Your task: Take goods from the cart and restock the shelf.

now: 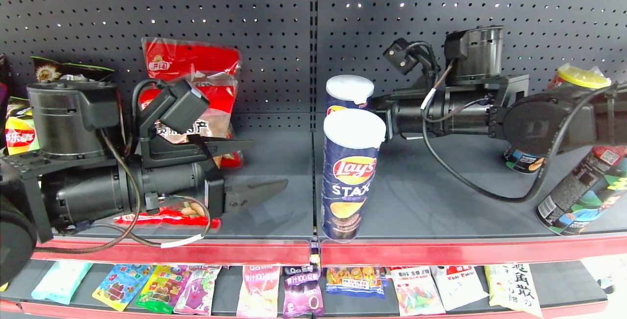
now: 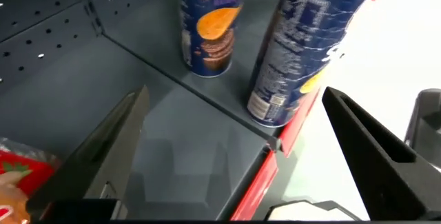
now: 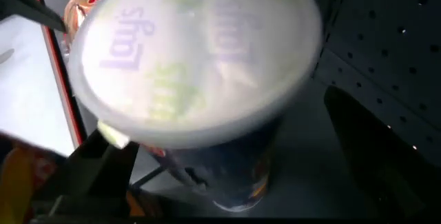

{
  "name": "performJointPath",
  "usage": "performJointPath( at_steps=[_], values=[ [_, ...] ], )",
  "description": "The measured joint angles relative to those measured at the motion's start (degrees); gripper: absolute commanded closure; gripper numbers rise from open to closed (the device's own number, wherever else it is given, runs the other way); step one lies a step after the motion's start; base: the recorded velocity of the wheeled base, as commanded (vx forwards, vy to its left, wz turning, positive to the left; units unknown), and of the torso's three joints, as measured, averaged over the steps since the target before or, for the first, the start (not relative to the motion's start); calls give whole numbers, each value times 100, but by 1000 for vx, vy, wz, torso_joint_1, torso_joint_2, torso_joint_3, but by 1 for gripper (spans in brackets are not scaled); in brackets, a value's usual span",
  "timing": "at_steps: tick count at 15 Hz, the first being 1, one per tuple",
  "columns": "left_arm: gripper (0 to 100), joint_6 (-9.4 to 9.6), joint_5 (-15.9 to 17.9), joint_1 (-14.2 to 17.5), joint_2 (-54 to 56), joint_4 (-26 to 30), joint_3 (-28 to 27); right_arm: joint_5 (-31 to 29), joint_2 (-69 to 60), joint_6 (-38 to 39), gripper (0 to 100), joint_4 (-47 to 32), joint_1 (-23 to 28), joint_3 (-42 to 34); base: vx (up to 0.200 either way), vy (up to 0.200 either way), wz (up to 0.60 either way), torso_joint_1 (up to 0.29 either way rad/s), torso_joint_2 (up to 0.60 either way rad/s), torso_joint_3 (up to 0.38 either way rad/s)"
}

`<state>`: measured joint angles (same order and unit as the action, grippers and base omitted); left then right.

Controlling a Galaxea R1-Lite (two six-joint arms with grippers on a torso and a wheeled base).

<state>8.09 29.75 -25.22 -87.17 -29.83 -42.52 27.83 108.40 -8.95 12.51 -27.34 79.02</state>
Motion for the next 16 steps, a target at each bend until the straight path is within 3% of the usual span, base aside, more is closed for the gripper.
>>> performJointPath(
  at_steps=[7, 11, 16],
  values=[
    [0, 28, -235, -40, -133, 0, -17, -173, -1041, -9, 0, 2, 332, -1502, 0, 0, 0, 0, 0, 0],
    [0, 285, -196, -55, -354, -35, -30, -315, -1775, -2, 0, -4, 402, -2569, 0, 0, 0, 0, 0, 0],
    [0, 312, -319, -179, -756, -251, -63, -328, -3001, 0, 0, 5, 380, -3908, 0, 0, 0, 0, 0, 0]
  ],
)
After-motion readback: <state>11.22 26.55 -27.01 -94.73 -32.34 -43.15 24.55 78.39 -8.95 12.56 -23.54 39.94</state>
